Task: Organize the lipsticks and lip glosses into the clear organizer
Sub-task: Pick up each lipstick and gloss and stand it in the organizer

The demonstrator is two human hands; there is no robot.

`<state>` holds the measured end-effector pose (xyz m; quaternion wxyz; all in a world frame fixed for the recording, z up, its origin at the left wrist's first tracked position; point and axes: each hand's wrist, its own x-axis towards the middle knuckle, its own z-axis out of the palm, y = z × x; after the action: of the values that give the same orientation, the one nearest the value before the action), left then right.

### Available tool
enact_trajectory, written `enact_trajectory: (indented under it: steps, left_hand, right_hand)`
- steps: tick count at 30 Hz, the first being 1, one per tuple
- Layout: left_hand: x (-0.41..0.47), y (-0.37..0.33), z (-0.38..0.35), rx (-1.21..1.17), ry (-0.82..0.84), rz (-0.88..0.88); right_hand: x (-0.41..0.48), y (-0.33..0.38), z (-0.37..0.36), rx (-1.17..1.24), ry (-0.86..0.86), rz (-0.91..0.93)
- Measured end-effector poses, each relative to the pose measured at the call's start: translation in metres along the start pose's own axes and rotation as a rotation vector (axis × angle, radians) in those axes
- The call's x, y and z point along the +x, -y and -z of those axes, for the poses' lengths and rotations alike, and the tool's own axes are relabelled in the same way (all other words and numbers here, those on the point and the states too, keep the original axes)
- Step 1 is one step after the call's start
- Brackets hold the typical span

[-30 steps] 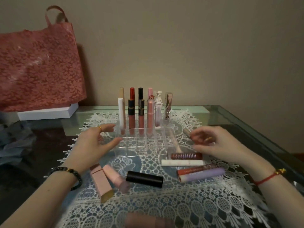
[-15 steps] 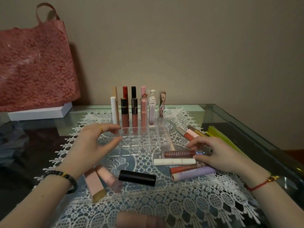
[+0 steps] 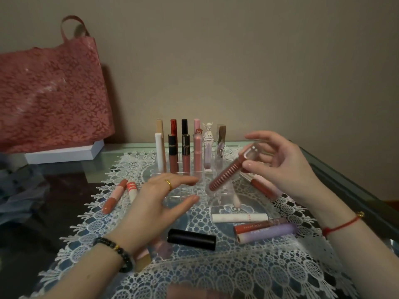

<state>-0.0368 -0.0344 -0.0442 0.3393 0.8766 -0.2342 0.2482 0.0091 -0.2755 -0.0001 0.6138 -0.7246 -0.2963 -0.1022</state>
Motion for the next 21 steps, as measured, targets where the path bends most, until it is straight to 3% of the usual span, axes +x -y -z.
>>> enact_trajectory:
  steps: [7, 13, 17, 21]
  left_hand:
    - [0.0, -0.002, -0.012, -0.2, -0.035, 0.087]
    - [0.001, 0.008, -0.015, -0.363, -0.158, 0.19]
    - [0.003, 0.011, -0.011, -0.33, -0.147, 0.2]
    - [0.004, 0.015, 0.001, -0.122, -0.148, 0.214]
  right_hand:
    - [0.021, 0.008, -0.044, 0.16, 0.079, 0.0]
    - [0.027, -0.001, -0.069, 0.242, -0.057, -0.098]
    - [0.028, -0.003, -0.078, 0.166, -0.05, -0.148]
    - [0.038, 0.002, -0.067, 0.116, -0.201, -0.095]
